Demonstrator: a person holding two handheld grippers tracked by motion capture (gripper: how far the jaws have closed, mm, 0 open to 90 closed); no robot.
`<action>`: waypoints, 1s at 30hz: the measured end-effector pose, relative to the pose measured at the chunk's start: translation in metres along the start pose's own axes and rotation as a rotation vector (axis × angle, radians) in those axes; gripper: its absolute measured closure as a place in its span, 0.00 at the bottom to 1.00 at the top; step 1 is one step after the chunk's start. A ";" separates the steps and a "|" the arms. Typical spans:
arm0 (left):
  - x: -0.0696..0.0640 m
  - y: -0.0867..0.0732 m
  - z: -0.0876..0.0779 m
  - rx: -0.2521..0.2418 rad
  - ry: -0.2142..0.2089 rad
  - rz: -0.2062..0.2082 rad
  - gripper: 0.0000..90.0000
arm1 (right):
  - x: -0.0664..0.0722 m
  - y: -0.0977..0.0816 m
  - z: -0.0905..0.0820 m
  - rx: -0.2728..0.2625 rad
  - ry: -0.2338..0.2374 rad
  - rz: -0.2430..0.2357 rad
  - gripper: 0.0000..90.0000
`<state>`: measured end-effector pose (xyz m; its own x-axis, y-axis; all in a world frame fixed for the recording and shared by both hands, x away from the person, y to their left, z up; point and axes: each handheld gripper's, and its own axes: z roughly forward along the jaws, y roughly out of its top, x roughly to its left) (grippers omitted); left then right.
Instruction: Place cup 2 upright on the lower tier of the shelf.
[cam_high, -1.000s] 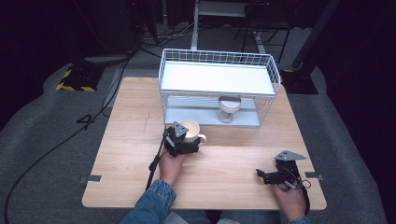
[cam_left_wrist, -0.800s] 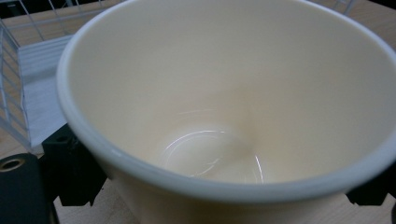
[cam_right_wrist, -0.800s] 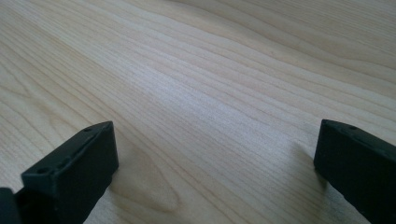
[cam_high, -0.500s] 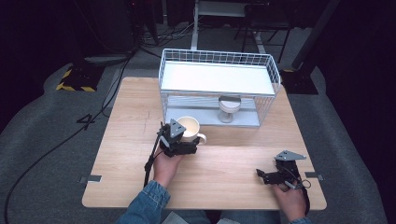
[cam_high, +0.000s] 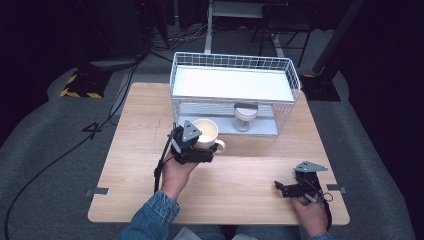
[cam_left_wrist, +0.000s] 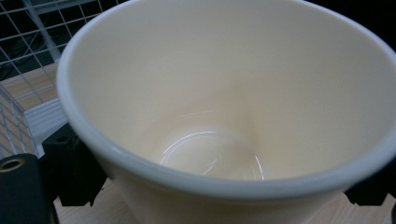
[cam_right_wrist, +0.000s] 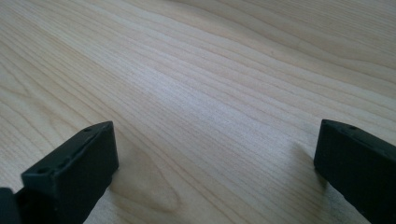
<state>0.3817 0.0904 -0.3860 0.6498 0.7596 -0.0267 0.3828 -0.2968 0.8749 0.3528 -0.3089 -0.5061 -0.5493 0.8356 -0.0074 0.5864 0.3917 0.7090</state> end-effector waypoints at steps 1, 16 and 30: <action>-0.001 0.002 -0.001 -0.001 -0.005 -0.001 0.09 | 0.000 0.000 0.000 0.000 0.000 0.000 0.00; -0.002 0.039 -0.011 -0.004 -0.056 0.043 0.09 | 0.001 0.000 0.000 -0.002 -0.003 0.001 0.00; 0.006 0.075 -0.006 -0.020 -0.085 0.016 0.09 | 0.002 0.000 0.000 -0.001 -0.005 0.006 0.00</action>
<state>0.4106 0.0760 -0.3179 0.7097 0.7025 -0.0529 0.3589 -0.2960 0.8852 0.3523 -0.3071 -0.5062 -0.5428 0.8398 -0.0062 0.5893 0.3861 0.7097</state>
